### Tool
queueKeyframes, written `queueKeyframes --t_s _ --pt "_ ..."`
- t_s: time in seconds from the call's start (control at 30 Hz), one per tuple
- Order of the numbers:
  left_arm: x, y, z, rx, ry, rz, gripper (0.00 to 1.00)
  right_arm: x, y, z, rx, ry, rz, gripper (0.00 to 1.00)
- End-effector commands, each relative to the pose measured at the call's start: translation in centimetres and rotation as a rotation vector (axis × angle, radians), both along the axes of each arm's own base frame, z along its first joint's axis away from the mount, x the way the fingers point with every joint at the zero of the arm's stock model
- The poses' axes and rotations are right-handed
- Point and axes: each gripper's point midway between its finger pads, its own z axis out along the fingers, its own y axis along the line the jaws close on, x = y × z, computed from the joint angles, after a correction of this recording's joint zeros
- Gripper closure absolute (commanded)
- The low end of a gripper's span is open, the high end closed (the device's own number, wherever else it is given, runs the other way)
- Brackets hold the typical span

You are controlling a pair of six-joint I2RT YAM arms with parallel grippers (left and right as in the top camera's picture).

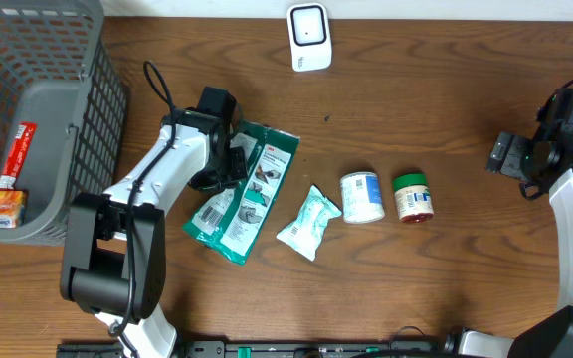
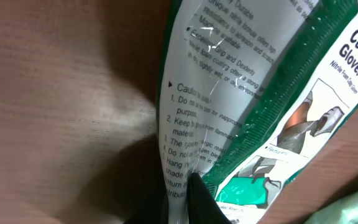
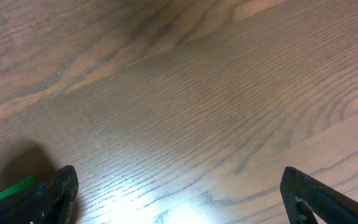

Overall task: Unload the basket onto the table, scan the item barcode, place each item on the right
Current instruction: 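Open the left gripper and release the glove packet on the table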

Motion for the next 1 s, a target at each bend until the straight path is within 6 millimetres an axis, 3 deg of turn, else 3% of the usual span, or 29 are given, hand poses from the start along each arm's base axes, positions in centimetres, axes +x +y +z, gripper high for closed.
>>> queueKeyframes --t_s 0.0,0.33,0.57,0.6,0.63,0.7,0.77,0.9,0.97 --pt "-0.7 0.0 -1.4 -0.004 0.022 0.034 0.92 0.1 -0.3 0.6 -0.014 -0.010 -0.002 0.01" --pt "1.1 -0.5 -1.8 -0.031 -0.054 0.059 0.92 0.1 -0.3 0.6 -0.014 -0.010 -0.002 0.01" --pt "0.2 -0.3 -3.0 -0.027 -0.044 0.059 0.91 0.1 -0.3 0.6 -0.014 -0.010 -0.002 0.01" --pt "0.2 -0.3 -3.2 -0.028 -0.048 0.058 0.83 0.1 -0.3 0.6 -0.014 -0.010 -0.002 0.01" --pt "0.3 -0.3 -3.2 -0.029 -0.051 0.059 0.68 0.1 -0.3 0.6 -0.014 -0.010 -0.002 0.01" --pt "0.6 -0.2 -3.0 -0.032 -0.059 0.062 0.62 0.1 -0.3 0.6 -0.014 -0.010 -0.002 0.01" --pt "1.0 -0.1 -2.6 -0.034 -0.069 0.066 0.37 0.1 -0.3 0.6 -0.014 -0.010 -0.002 0.01" --pt "2.4 0.5 -0.7 -0.046 -0.119 0.087 0.28 0.1 -0.3 0.6 -0.014 -0.010 -0.002 0.01" --pt "3.2 1.2 1.3 -0.054 -0.167 0.097 0.26 0.1 -0.3 0.6 -0.014 -0.010 -0.003 0.01"
